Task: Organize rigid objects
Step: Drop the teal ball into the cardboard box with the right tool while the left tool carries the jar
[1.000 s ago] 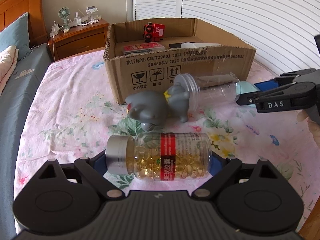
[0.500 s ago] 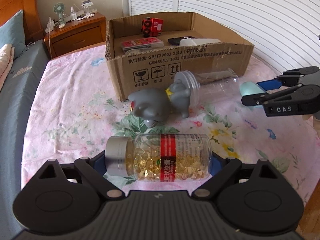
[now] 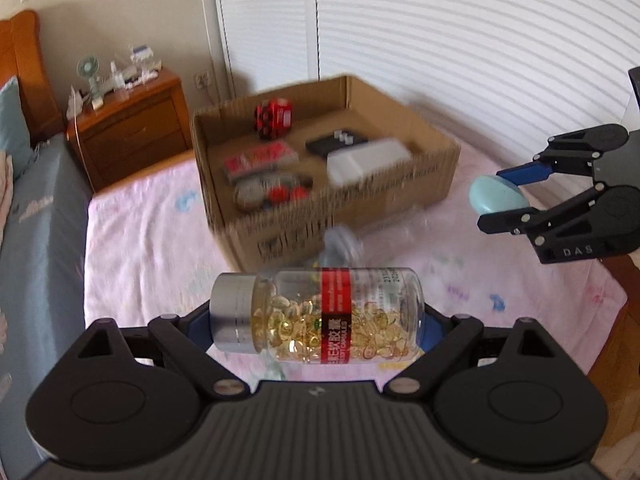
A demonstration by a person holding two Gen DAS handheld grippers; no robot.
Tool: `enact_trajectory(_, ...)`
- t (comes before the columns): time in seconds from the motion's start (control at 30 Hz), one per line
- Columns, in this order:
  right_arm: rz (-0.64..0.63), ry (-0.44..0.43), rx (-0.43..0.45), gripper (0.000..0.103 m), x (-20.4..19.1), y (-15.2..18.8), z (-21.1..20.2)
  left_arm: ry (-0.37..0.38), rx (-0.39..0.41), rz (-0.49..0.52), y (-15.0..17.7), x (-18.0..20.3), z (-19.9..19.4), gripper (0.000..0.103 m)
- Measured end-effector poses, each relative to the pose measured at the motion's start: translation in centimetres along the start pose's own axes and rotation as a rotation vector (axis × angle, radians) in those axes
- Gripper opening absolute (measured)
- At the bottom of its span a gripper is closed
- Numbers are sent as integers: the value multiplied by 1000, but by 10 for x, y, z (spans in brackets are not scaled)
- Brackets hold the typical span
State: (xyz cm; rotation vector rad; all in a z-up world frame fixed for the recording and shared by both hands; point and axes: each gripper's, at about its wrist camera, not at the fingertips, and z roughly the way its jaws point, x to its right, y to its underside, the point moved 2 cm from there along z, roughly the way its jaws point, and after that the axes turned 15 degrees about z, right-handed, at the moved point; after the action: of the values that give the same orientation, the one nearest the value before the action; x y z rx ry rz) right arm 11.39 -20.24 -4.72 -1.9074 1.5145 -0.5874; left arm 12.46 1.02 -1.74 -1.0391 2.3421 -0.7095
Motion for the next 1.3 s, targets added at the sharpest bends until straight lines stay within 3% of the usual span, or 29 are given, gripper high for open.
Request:
enact_trajectory(0.2, 12, -11, 64, 58, 1, -40, -3, -63, 59, 17, -39, -17, 8, 93)
enact_trajectory(0.3, 35, -11, 70, 58, 6, -62, 10, -60, 62, 1, -54, -28, 19, 93)
enact_trajectory(0.5, 87, 5, 34, 58, 15, -97, 47, -72, 40, -18, -71, -45, 43, 93)
enact_trajectory(0.73, 137, 41, -6, 59, 24, -110, 88, -87, 11, -43, -77, -59, 62, 93)
enact_trajectory(0.77, 146, 52, 7, 61, 26, -110, 89, -90, 9, -42, -78, -60, 64, 93)
enact_trajectory(0.83, 167, 45, 19, 88, 29, -109, 86, -95, -2, -34, -80, -63, 67, 93)
enact_trajectory(0.93, 192, 23, 43, 101, 31, -106, 74, -100, -11, -39, -85, -68, 71, 93)
enact_trajectory(1.3, 229, 20, 46, 103, 35, -82, 31, -67, -54, -106, -118, -79, 114, 93)
